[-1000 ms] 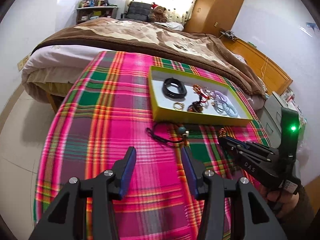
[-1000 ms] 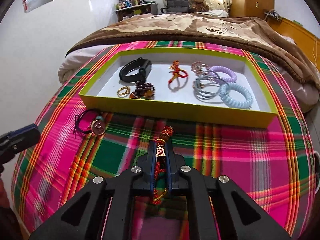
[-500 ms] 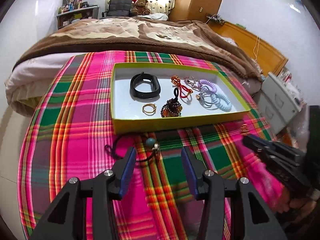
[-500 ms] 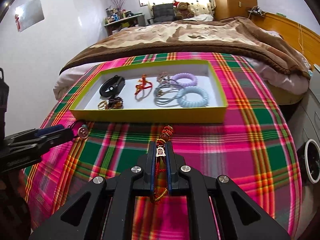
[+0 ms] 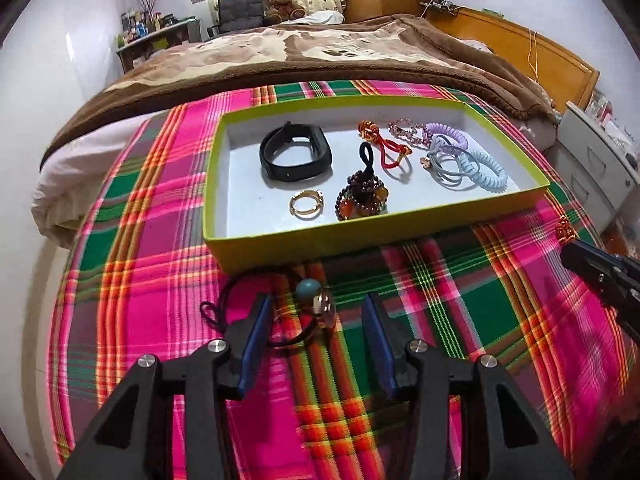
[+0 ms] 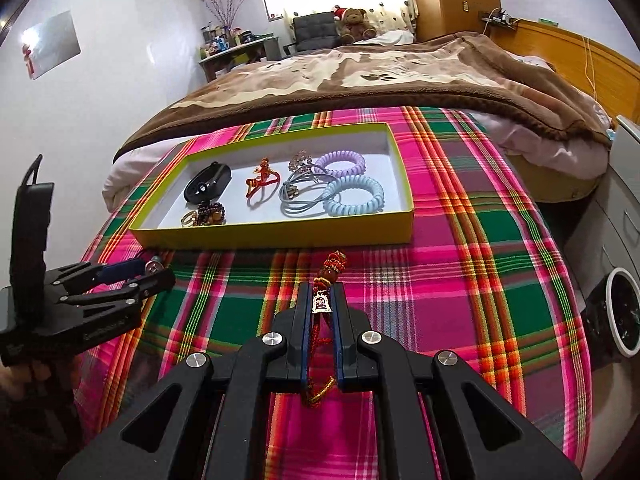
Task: Organize jewelry
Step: 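Grasp the black cord with teal bead with the left gripper while the right gripper holds the tassel, then carry the red tassel and black cord into the box and open both grippers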
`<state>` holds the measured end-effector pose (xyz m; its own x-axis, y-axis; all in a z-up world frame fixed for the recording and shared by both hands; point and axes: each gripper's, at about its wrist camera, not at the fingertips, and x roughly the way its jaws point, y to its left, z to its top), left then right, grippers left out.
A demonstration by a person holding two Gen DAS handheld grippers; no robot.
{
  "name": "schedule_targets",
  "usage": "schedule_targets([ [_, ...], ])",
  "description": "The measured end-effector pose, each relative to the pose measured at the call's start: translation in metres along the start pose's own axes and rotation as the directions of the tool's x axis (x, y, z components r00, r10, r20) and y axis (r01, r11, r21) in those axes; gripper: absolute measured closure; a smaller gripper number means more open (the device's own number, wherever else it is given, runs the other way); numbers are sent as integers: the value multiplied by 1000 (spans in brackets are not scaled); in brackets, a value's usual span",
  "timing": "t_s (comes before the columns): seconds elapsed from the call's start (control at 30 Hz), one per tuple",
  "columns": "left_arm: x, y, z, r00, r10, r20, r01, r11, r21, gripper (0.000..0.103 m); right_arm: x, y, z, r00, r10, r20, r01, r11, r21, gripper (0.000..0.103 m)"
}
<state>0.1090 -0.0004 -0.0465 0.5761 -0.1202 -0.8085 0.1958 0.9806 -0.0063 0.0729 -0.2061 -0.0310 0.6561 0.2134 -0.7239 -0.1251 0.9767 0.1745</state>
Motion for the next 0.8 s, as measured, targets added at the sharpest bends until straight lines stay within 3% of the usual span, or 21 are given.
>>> schedule_targets([
  [0.13,-1,3,0,1000,10,4,-10,1000,-8,64,2,-2,0,1000,1,-3,-1,1000,4,94],
  [0.27,-3,9,1,1000,15,6,-15,1000,-21,85,4,-3,0,1000,6,-9,-6,1000,4,94],
  [0.47,-5,8,2,1000,5,13,-5,1000,-11,86,5,-4,0,1000,13,-8,-13,1000,4,94],
  [0.8,-35,13,14,995,-46,93,47,999,-19,86,-5,-8,8,1000,11,20,-11,1000,0,94],
])
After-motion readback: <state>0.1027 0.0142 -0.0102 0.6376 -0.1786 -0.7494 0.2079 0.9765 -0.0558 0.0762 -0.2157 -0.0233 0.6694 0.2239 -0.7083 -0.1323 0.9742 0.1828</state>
